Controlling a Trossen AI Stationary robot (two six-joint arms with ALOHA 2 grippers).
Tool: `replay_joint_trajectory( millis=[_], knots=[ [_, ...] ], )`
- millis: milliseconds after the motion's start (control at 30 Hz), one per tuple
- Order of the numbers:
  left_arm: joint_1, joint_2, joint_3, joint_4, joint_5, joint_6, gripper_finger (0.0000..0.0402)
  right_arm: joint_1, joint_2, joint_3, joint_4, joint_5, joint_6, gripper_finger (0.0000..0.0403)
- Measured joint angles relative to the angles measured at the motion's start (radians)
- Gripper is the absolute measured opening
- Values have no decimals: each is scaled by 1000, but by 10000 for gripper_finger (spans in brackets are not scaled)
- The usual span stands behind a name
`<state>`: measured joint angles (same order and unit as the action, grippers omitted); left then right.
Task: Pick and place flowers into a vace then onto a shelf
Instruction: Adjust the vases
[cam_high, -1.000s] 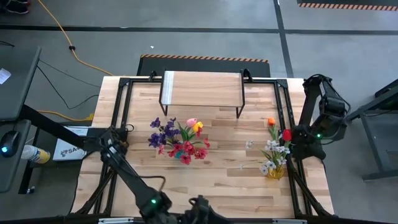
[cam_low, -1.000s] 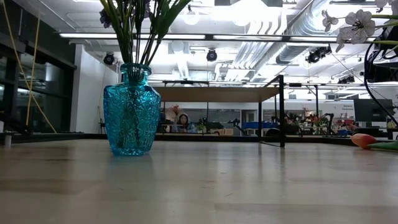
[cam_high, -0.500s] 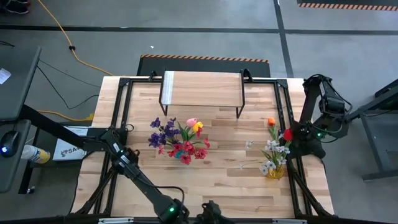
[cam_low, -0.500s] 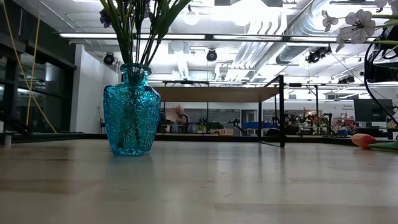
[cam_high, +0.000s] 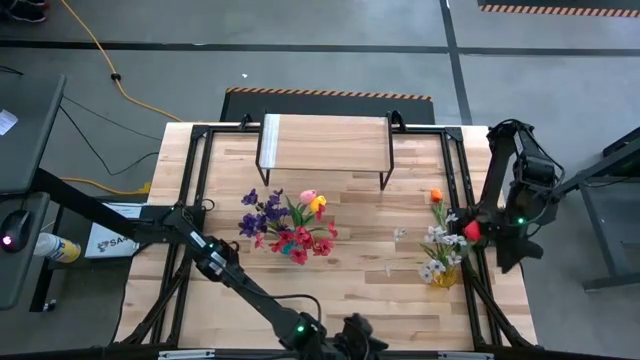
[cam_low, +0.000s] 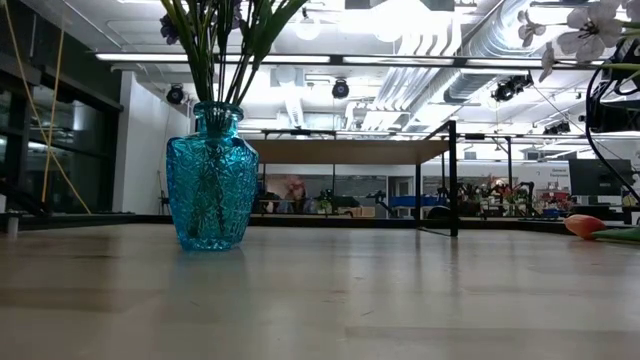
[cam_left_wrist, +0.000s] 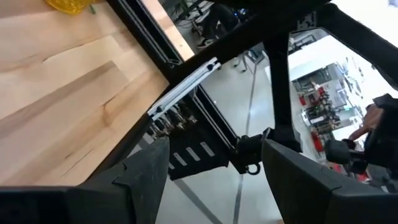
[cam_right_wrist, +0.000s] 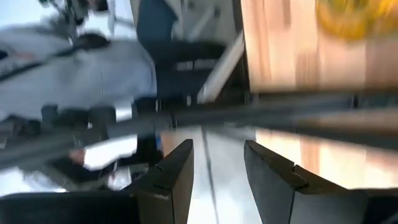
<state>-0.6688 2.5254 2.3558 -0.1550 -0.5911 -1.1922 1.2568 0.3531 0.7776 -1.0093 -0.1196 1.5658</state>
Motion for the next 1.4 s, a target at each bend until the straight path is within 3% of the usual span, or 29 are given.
replay_joint_trajectory(
  millis=[100,267,500,700,1133,1400],
  knots=[
    [7,25,0,50,0,7,287,0,0,0,-3,-62,12,133],
    [15,33,0,89,3,9,287,0,-1,0,37,5,-97,133],
    [20,33,0,78,-9,29,287,0,-1,8,114,-5,-108,133],
    [35,33,0,43,-8,40,287,0,-2,135,108,57,-108,133],
    [49,98,0,105,-11,6,287,0,0,471,-286,177,-77,133],
    [63,159,0,248,0,-24,287,0,0,549,-326,242,-150,133]
  ],
)
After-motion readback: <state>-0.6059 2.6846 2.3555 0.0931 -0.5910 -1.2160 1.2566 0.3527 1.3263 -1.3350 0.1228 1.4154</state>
